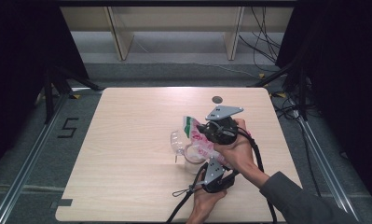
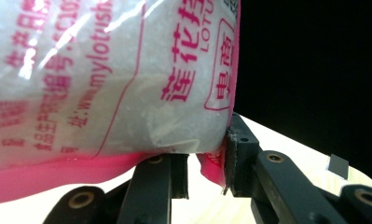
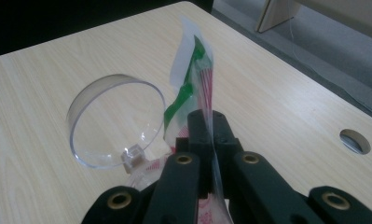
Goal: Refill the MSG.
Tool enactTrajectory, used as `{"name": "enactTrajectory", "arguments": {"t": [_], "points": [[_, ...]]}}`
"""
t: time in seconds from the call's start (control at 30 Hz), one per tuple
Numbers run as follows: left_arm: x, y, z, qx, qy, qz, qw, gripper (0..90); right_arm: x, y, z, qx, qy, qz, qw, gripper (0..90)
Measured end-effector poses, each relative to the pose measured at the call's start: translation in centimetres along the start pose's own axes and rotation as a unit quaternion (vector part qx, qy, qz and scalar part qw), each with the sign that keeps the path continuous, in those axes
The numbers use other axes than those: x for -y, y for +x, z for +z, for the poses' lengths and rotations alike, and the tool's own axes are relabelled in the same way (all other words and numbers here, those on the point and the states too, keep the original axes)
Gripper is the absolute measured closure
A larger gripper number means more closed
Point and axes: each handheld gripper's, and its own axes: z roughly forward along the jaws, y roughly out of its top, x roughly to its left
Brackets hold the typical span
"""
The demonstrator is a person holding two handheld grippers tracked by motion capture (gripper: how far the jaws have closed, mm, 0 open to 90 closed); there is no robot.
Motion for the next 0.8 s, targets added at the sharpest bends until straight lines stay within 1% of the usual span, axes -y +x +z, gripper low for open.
{"name": "enactTrajectory", "arguments": {"t": [0.03, 0.07, 0.1, 0.17, 0.2, 0.23, 0.27, 0.3, 0.33, 0.37, 0.4, 0.43, 0.5, 0.53, 0.57, 0.6, 0.7, 0.73, 0.8], "points": [[0.02, 0.00, 0.02, 0.001, -0.002, 0.000, 1.0000, 73.6, -0.05, -0.07, -0.02, -0.002, 0.003, -0.005, 1.0000, 90.0], [0.00, 0.01, 0.01, 0.000, 0.000, -0.001, 1.0000, 73.6, -0.06, -0.04, 0.01, -0.003, 0.004, -0.004, 1.0000, 90.0], [0.00, 0.05, 0.06, 0.003, -0.002, -0.002, 1.0000, 73.6, -0.07, -0.17, 0.09, -0.002, 0.003, -0.010, 0.9999, 90.0], [-0.04, 0.05, 0.06, 0.003, -0.001, -0.003, 1.0000, 73.6, -0.06, -0.18, 0.14, -0.002, 0.003, -0.006, 1.0000, 90.0], [-0.01, 0.05, 0.09, 0.003, -0.004, -0.002, 1.0000, 73.6, -0.10, -0.08, 0.10, -0.002, 0.007, -0.001, 1.0000, 90.0], [-0.04, 0.07, 0.06, 0.003, -0.003, -0.002, 1.0000, 73.6, -0.14, -0.16, 0.22, 0.000, 0.001, -0.014, 0.9999, 90.0], [-0.10, 0.07, -0.02, 0.000, 0.000, -0.002, 1.0000, 73.6, -0.22, -0.17, 0.10, -0.002, 0.009, -0.010, 0.9999, 90.0], [-0.18, 0.03, -0.12, -0.005, 0.005, -0.003, 1.0000, 73.6, -0.21, -0.09, 0.18, -0.003, 0.006, -0.003, 1.0000, 90.0], [-0.19, 0.02, -0.12, -0.004, 0.003, -0.002, 1.0000, 73.6, -0.25, -0.01, 0.18, -0.005, 0.007, 0.000, 1.0000, 90.0], [-0.18, 0.00, -0.13, -0.006, 0.001, -0.002, 1.0000, 73.6, -0.32, -0.07, 0.22, -0.004, 0.007, -0.015, 0.9999, 90.0], [-0.20, 0.03, -0.16, -0.006, 0.003, 0.002, 1.0000, 73.6, -0.35, 0.00, 0.33, -0.004, 0.004, -0.014, 0.9999, 90.0], [-0.22, 0.02, -0.17, -0.006, 0.003, -0.002, 1.0000, 73.6, -0.39, -0.05, 0.34, -0.006, 0.007, -0.018, 0.9998, 90.0], [-0.16, 0.08, -0.04, -0.001, -0.007, -0.004, 1.0000, 73.6, -0.37, 0.02, 0.49, -0.003, 0.002, -0.016, 0.9999, 90.0], [-0.21, 0.04, -0.15, -0.004, 0.002, -0.003, 1.0000, 73.6, -0.38, 0.08, 0.46, -0.002, 0.005, -0.013, 0.9999, 90.0], [-0.18, 0.05, -0.16, -0.004, 0.002, -0.002, 1.0000, 73.6, -0.37, 0.23, 0.43, -0.005, 0.009, -0.007, 0.9999, 90.0], [-0.18, 0.06, -0.16, -0.003, 0.003, -0.003, 1.0000, 73.6, -0.39, 0.07, 0.50, -0.004, 0.007, -0.018, 0.9998, 90.0], [-0.20, 0.01, -0.11, -0.003, 0.001, -0.002, 1.0000, 73.6, -0.39, 0.03, 0.57, -0.001, 0.008, -0.019, 0.9998, 90.0], [-0.17, 0.05, -0.07, -0.003, 0.000, 0.002, 1.0000, 73.6, -0.42, 0.07, 0.52, -0.001, 0.010, -0.019, 0.9998, 90.0], [-0.24, 0.07, -0.12, -0.002, 0.002, -0.002, 1.0000, 73.6, -0.47, 0.08, 0.52, -0.003, 0.013, -0.018, 0.9997, 90.0]]}}
